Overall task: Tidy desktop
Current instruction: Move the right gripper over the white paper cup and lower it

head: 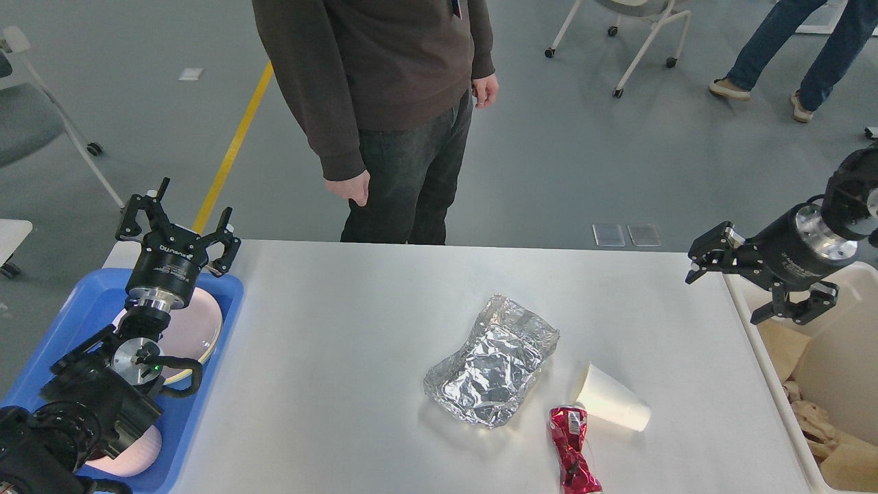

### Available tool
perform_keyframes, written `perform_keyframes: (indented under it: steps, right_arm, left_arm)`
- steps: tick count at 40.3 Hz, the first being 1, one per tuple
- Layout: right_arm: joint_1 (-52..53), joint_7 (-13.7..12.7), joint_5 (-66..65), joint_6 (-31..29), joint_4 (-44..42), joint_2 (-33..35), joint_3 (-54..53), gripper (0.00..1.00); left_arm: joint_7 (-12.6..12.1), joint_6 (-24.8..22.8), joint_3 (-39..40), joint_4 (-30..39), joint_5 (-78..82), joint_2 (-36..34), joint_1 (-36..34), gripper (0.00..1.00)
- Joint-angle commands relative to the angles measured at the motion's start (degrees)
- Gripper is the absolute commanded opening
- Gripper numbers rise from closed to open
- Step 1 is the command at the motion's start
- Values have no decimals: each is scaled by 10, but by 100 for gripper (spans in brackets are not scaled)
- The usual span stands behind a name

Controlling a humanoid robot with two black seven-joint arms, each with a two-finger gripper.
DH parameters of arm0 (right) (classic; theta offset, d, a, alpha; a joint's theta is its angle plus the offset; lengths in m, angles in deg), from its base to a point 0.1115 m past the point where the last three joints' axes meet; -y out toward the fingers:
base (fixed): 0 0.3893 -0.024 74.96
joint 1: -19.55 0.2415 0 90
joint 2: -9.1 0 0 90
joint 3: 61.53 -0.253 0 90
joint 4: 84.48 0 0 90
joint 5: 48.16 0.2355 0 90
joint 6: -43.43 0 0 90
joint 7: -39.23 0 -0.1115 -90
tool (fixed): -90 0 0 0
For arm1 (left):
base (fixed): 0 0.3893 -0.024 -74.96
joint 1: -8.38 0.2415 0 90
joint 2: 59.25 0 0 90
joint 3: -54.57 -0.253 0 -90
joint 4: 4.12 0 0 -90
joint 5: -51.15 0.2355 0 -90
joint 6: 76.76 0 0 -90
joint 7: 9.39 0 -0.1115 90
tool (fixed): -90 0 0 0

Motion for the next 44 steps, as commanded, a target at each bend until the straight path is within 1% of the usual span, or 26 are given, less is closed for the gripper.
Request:
perform_keyframes:
  steps: [1,7,10,13,18,21,24,27,32,39,44]
  right_arm:
    - [3,6,-21,-13,7,12,-10,100]
    - [2,15,-149,-18,7,21,-55,100]
    - [0,32,-208,-16,10,22,-71,100]
    - [-6,68,-246,-16,13,19,-77,100]
    - [-6,147,-283,-14,20,22,-77,100]
    - [-5,188,-315,-10,28,21,-77,100]
    - [-5,219,-347,-5,28,18,-77,100]
    - [-5,238,-368,-1,30,18,-77,100]
    - [-7,255,-393,3,30,17,-77,100]
    - [-18,250,-370,-3,29,20,-83,100]
    - [-63,249,-338,-3,29,17,-84,100]
  left_arm:
    - [0,0,0,0,0,0,0,96]
    - [0,0,0,0,0,0,0,96]
    - [0,0,0,0,0,0,0,96]
    - [1,0,0,0,0,0,0,96]
    - [0,0,0,0,0,0,0,96]
    - [0,0,0,0,0,0,0,96]
    - [0,0,0,0,0,0,0,96]
    - [0,0,0,0,0,0,0,96]
    - [1,0,0,0,0,0,0,96]
    - [0,0,0,0,0,0,0,96]
    - [0,0,0,0,0,0,0,96]
